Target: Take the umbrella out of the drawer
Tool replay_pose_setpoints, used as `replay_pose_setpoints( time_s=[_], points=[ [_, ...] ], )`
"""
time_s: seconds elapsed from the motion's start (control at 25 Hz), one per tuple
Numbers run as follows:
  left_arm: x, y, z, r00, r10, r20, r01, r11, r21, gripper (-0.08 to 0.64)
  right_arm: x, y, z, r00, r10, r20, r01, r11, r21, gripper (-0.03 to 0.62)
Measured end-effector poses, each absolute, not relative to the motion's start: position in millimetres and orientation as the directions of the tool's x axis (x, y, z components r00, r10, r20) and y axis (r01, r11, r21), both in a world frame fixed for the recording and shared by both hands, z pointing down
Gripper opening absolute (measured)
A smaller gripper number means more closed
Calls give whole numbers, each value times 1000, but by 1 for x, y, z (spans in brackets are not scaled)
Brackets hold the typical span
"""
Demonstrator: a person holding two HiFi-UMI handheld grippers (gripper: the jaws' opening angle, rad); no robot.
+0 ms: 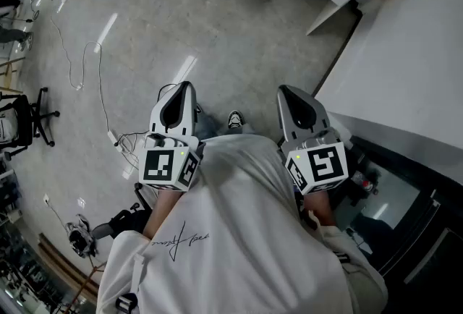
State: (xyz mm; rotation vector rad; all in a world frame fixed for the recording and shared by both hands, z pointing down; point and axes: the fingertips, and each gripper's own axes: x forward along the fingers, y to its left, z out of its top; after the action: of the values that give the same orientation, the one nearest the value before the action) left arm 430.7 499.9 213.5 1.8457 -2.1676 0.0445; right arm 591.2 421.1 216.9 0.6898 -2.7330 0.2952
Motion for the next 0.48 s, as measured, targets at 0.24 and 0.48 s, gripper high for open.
replay_pose_setpoints(
  time_s=[0.24,0.48],
  points=[
    [431,500,220,-136,-957,256,-969,182,165,15,588,421,225,-835,-417,360,-489,862,-136,24],
    [423,496,228,-137,-950,282,-965,191,177,17,576,417,224,-839,-413,354,-473,875,-102,26]
  ],
)
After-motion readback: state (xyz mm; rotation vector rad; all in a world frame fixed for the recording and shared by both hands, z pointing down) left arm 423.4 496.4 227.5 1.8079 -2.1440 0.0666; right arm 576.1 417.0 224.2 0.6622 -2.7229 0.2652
